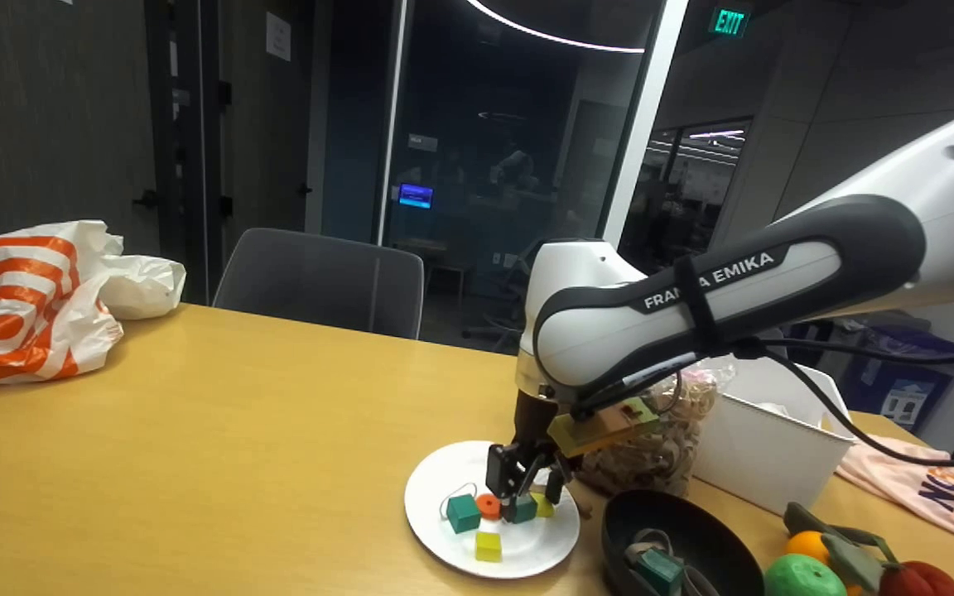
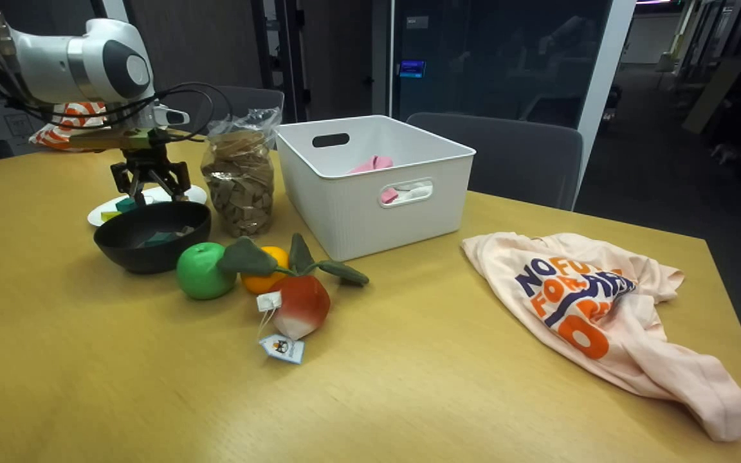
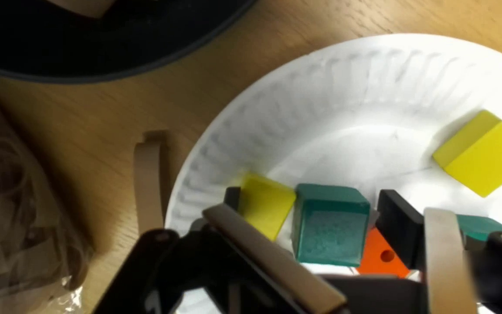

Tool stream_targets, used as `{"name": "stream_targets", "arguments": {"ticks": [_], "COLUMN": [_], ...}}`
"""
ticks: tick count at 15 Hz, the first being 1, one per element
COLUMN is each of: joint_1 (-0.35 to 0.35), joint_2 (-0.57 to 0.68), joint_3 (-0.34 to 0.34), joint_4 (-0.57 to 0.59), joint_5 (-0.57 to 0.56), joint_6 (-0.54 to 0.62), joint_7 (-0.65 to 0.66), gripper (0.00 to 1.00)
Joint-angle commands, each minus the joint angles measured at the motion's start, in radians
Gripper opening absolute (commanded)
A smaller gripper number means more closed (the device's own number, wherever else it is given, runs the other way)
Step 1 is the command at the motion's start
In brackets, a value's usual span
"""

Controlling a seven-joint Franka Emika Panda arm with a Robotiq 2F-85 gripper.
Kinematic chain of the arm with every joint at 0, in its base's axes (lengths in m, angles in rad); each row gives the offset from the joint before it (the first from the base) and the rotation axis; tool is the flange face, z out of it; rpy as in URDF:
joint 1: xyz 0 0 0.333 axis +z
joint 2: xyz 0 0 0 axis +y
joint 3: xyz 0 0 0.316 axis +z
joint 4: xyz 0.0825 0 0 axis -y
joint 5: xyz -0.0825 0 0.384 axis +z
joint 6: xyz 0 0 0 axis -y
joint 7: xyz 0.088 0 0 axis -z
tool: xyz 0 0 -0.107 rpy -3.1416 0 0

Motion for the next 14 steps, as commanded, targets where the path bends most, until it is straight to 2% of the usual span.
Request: {"name": "stream_targets", "arguments": {"ticks": [1, 6, 11, 14], "joint_1": [-0.008, -0.01, -0.019, -0.054], "joint_2": [0.017, 0.014, -0.035, -0.101], "joint_3": [0.0, -0.001, 0.0, 0.013], "joint_4": [0.03, 0.039, 0.028, 0.002], "joint_5": [0.013, 0.018, 0.028, 0.085], "joint_6": [0.01, 0.004, -0.041, -0.086], "joint_7": [-0.048, -0.055, -0.052, -0.076], "gripper": [0.49, 0.13, 0.16, 0.16]}}
